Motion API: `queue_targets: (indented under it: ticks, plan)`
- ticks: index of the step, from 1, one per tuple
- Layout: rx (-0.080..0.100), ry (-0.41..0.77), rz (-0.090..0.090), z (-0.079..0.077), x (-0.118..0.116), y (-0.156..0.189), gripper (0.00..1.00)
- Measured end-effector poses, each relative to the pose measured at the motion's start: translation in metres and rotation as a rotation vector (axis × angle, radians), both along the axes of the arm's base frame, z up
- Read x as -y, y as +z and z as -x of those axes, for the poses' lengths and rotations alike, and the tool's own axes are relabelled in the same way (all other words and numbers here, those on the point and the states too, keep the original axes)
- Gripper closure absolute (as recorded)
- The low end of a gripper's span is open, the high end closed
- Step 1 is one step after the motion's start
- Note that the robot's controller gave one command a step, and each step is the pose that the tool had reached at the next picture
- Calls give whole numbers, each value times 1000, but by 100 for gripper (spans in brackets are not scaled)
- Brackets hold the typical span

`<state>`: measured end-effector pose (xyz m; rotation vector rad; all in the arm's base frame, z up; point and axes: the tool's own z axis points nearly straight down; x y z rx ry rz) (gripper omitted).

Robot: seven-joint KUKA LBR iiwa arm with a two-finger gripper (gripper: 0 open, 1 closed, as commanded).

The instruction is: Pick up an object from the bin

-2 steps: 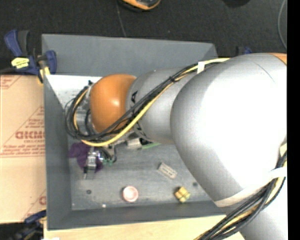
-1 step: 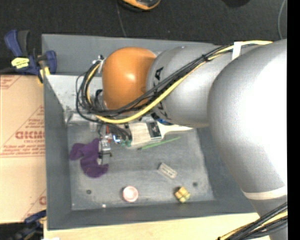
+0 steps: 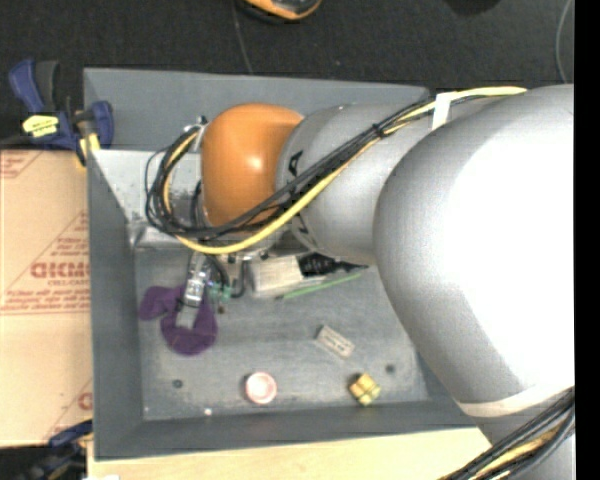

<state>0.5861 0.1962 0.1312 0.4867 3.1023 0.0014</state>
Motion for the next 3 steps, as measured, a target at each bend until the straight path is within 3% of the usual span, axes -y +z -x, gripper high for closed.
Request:
queue_targets:
  ticks: [1, 2, 3]
  plan:
    - [9, -28, -2, 11, -2, -36, 0]
    - [12, -148, -7, 35, 5, -58, 100]
    - [12, -148, -7, 35, 5, -58, 100]
